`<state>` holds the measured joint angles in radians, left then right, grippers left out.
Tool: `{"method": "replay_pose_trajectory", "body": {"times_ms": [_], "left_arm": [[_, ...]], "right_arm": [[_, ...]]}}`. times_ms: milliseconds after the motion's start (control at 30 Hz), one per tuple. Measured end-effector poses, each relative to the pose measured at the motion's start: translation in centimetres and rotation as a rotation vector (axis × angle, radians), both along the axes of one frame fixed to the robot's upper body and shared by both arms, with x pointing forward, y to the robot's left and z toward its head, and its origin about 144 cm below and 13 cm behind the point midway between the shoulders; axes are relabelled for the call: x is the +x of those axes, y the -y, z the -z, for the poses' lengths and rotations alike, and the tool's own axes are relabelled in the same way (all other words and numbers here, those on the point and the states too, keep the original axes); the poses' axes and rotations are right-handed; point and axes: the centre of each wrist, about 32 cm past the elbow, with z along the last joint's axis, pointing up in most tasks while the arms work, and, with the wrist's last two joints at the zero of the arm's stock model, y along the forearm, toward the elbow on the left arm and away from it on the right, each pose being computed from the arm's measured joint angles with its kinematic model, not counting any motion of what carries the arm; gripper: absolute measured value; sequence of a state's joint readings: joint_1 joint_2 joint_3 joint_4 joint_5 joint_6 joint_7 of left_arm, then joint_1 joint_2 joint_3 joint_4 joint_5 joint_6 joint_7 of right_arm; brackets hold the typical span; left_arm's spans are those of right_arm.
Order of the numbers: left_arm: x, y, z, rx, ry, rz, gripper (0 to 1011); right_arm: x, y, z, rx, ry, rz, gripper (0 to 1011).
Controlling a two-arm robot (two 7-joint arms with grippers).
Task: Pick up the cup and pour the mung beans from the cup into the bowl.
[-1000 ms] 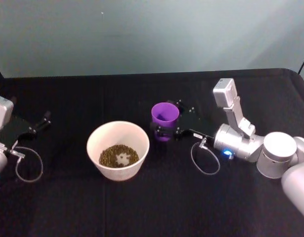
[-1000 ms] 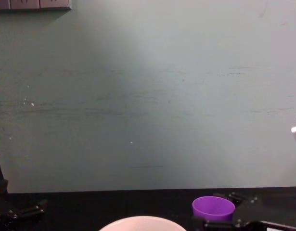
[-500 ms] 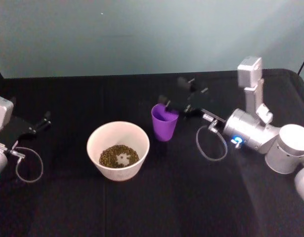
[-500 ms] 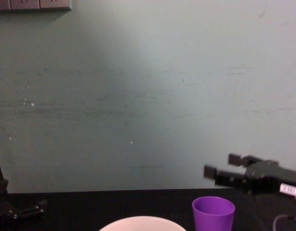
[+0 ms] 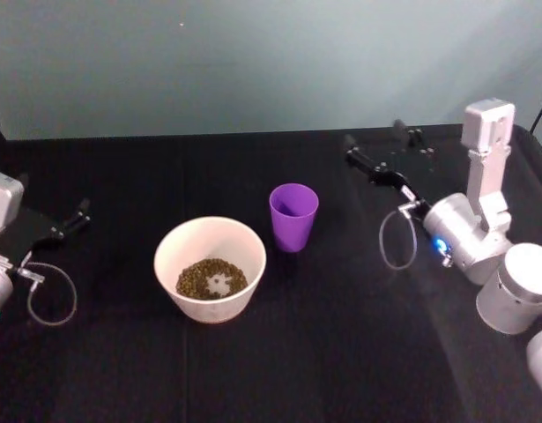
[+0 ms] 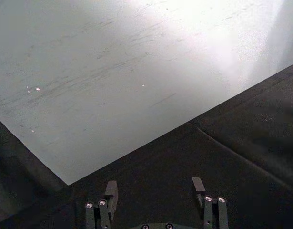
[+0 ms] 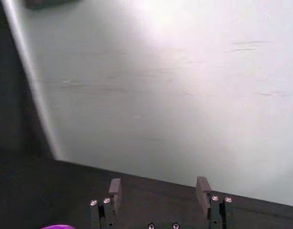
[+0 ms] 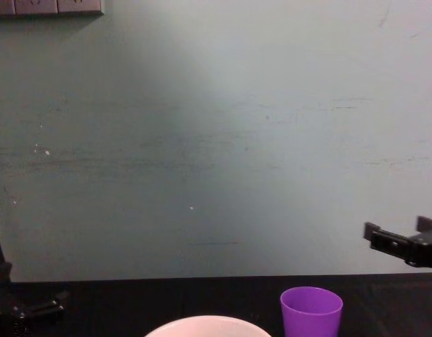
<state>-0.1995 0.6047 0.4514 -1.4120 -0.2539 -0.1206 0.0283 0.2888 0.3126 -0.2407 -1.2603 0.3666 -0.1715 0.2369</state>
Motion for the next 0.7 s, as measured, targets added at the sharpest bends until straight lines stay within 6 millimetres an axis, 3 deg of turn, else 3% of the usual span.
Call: {"method": "replay_pose_trajectory", "body": {"times_ms": [267, 700], "left_arm": [[0.0, 0.0, 0.0, 0.000, 0.000, 0.000, 1011], [0.0, 0.0, 0.0, 0.000, 0.000, 0.000, 1011]], "right_arm": [[-0.3, -1.0, 1.8, -0.058, 0.051, 0.165, 1003], [-0.3, -1.1, 2.3, -0.080, 0.065, 0.183, 1003]]}}
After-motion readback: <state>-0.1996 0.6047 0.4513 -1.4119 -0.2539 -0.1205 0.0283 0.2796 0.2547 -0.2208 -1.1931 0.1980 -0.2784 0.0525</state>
